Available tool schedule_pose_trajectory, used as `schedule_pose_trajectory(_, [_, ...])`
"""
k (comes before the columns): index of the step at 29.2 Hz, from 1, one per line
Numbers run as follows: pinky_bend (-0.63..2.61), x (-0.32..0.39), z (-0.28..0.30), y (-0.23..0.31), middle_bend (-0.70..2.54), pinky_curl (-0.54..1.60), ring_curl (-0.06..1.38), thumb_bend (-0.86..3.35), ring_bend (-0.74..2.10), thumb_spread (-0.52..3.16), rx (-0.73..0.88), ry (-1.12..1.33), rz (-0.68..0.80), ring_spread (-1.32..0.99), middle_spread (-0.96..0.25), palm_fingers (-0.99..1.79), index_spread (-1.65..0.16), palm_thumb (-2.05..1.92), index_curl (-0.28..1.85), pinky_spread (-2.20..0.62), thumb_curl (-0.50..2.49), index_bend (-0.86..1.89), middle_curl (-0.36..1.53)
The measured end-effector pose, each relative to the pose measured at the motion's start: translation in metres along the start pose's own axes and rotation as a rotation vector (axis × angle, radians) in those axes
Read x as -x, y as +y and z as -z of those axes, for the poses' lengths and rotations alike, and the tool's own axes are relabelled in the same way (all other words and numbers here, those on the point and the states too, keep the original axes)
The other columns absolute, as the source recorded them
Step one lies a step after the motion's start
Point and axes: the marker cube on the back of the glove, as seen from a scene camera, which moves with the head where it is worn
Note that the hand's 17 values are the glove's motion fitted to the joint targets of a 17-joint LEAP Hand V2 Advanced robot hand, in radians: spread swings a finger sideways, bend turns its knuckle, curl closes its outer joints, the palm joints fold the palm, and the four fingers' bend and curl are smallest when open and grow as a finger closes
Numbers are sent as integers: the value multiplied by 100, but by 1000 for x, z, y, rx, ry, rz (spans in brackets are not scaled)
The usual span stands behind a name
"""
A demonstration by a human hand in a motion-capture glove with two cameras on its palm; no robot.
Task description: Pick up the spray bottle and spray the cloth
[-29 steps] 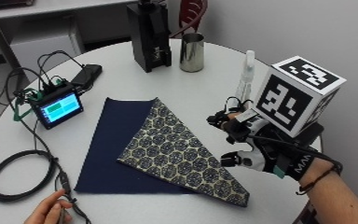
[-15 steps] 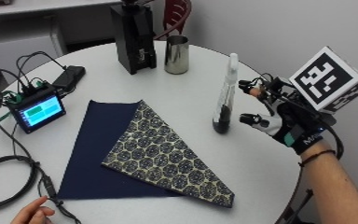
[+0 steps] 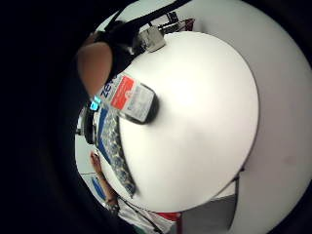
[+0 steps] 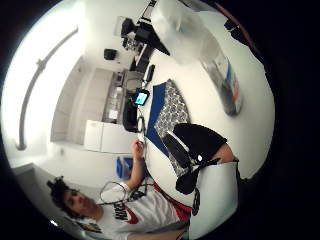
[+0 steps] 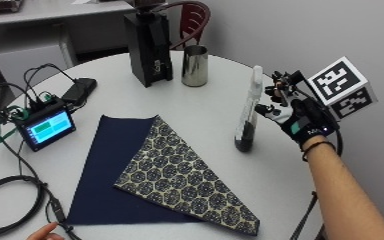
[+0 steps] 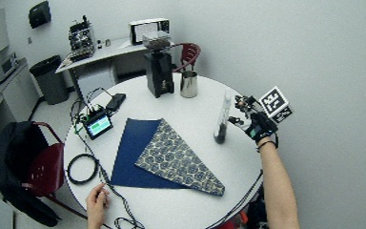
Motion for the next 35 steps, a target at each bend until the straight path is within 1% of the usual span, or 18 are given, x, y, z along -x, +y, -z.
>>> schedule_pose_trajectory(6, [53, -17, -14, -14, 28, 39, 36, -2, 46, 102, -38, -212, -49, 3, -4, 41, -38, 63, 10, 20, 28, -6, 38])
schedule_pose_trajectory(10, [58, -22, -16, -16, 30, 40, 37, -2, 51, 99, -64, -260, -64, 3, -4, 38, -37, 63, 7, 20, 29, -3, 38])
schedule_pose_trajectory(17, [62, -20, -30, -22, 36, 40, 38, -2, 58, 95, -95, -348, -44, 3, -4, 39, -37, 66, 3, 19, 30, -1, 39])
schedule_pose_trajectory(20, [62, -24, -36, -21, 43, 39, 37, 1, 59, 95, -104, -383, -63, 2, -6, 44, -36, 73, 2, 19, 32, 0, 41])
schedule_pose_trajectory(23, [58, -27, -39, -21, 47, 38, 37, 5, 59, 96, -114, -394, -74, 1, -6, 54, -34, 82, 4, 19, 34, 8, 41])
schedule_pose_trajectory(26, [43, -26, -38, -21, 49, 33, 34, 8, 53, 98, -126, -399, -80, -2, -8, 76, -32, 91, 13, 18, 37, 30, 41])
schedule_pose_trajectory(29, [35, -28, -38, -21, 46, 31, 34, 8, 53, 97, -134, -407, -86, -5, -10, 83, -30, 94, 17, 18, 40, 31, 41])
schedule_pose_trajectory(35, [27, -32, -33, -16, 44, 31, 36, 6, 51, 96, -113, -400, -74, -8, -11, 89, -29, 97, 23, 17, 43, 25, 41])
